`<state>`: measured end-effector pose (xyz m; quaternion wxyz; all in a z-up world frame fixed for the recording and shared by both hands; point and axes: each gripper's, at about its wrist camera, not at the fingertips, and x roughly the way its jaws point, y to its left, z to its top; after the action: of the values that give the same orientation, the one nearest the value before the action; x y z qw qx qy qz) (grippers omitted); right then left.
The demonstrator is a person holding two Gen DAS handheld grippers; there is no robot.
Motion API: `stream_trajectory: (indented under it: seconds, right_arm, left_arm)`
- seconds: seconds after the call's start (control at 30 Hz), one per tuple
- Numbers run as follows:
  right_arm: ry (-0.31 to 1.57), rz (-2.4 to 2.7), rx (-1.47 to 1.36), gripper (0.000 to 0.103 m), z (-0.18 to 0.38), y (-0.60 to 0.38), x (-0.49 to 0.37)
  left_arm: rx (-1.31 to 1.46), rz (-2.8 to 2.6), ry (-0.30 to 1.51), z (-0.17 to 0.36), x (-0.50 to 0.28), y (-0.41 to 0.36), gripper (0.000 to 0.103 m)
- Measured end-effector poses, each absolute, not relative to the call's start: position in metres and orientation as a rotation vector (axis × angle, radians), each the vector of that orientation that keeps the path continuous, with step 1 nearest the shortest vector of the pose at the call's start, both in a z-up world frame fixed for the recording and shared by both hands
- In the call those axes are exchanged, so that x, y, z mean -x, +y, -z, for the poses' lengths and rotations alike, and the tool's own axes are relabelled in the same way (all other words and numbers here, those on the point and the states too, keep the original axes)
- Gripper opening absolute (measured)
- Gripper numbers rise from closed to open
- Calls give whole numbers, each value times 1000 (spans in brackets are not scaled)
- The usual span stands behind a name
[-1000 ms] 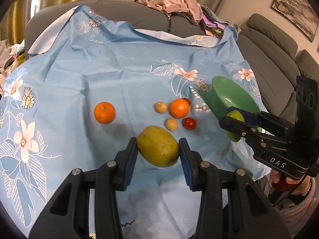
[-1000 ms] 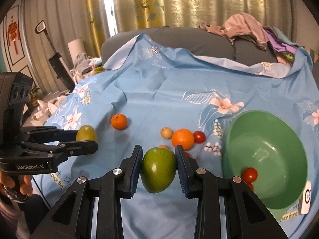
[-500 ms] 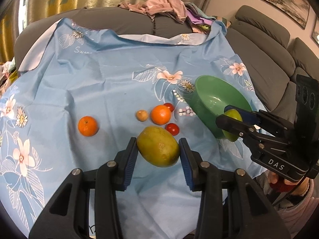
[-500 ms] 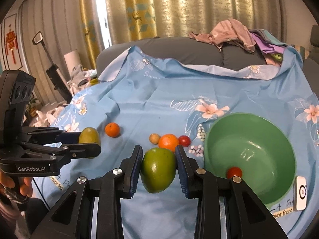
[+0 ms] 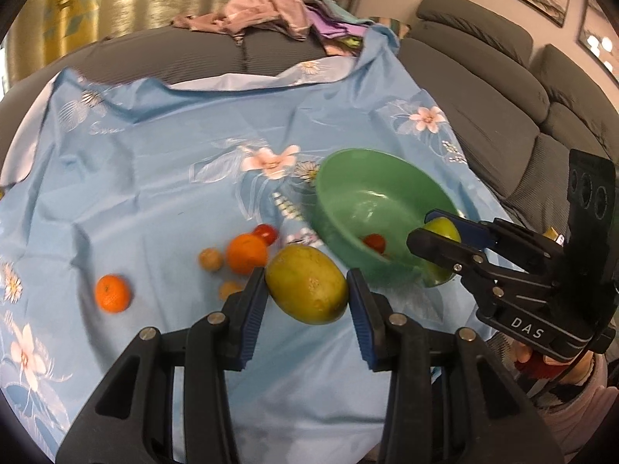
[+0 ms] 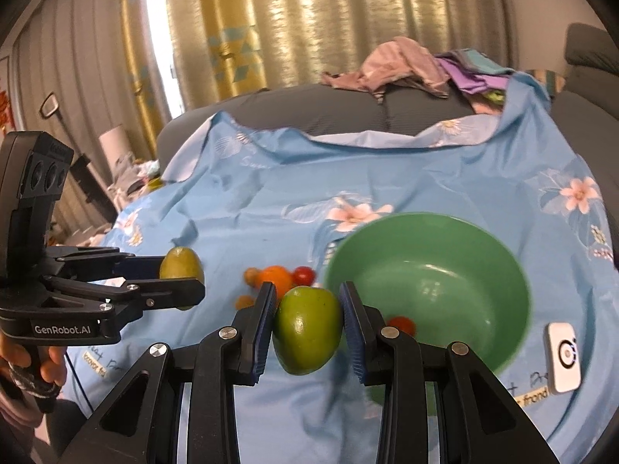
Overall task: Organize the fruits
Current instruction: 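Carry the mango and green fruit over the green bowl with both tools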
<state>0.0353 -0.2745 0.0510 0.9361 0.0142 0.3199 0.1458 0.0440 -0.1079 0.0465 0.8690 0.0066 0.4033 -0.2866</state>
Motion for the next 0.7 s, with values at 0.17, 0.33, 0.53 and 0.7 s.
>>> stream_trajectory:
  seconds: [0.17, 0.33, 0.53, 0.7]
  right_arm:
    - [648, -259, -56, 36, -49, -296, -37]
    - [656, -227, -82, 36, -43, -314, -41]
    - [674, -191, -107, 36, -34, -333, -48]
    - [690, -163, -112, 36, -27, -343, -54]
  left_arm:
    - [-39, 637, 856, -46, -55, -135, 42]
    - [-71, 667, 872, -43, -66, -159, 42]
    - [-96, 695, 893, -38, -80, -186, 42]
    - [-122, 709, 907, -31, -90, -203, 42]
